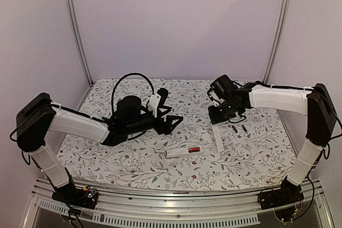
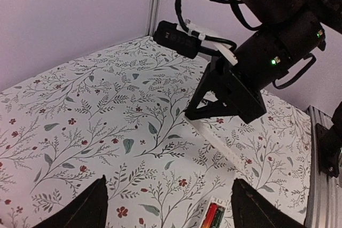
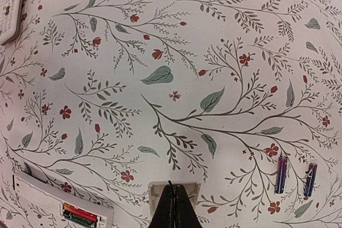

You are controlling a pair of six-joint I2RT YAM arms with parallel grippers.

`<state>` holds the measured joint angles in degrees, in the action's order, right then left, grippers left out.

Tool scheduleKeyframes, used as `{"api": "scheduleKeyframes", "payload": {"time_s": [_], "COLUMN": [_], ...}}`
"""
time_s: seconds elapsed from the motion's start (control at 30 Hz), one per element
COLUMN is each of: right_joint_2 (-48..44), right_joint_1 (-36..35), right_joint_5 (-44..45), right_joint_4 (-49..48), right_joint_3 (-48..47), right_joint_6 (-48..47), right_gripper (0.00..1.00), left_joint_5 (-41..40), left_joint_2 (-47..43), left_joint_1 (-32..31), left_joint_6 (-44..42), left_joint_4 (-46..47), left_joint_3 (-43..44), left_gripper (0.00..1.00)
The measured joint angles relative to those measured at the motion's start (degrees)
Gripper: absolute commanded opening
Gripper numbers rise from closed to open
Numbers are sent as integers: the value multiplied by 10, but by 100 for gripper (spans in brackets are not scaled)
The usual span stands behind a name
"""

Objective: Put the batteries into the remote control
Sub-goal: Pick up the battery cover at the center of the board.

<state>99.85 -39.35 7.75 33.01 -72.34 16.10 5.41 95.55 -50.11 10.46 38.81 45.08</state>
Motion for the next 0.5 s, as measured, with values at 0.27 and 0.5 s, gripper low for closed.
{"api": "scheduleKeyframes", "payload": {"time_s": [0.27,0.5], "right_joint_2": [-13,-42], "right_joint_1": [0,0], "right_joint_5": [7,9], "right_joint_4": [-27,-58], "right_joint_3": [0,0], "right_joint_6": [8,14], "right_gripper": [0,0], "left_joint_5": [38,44], "left_joint_2": [98,184], "left_joint_1": [-16,-25], "left_joint_6": [45,67], "left_joint_4": [39,60], "left_joint_3": [81,151], "left_gripper": [83,83]}}
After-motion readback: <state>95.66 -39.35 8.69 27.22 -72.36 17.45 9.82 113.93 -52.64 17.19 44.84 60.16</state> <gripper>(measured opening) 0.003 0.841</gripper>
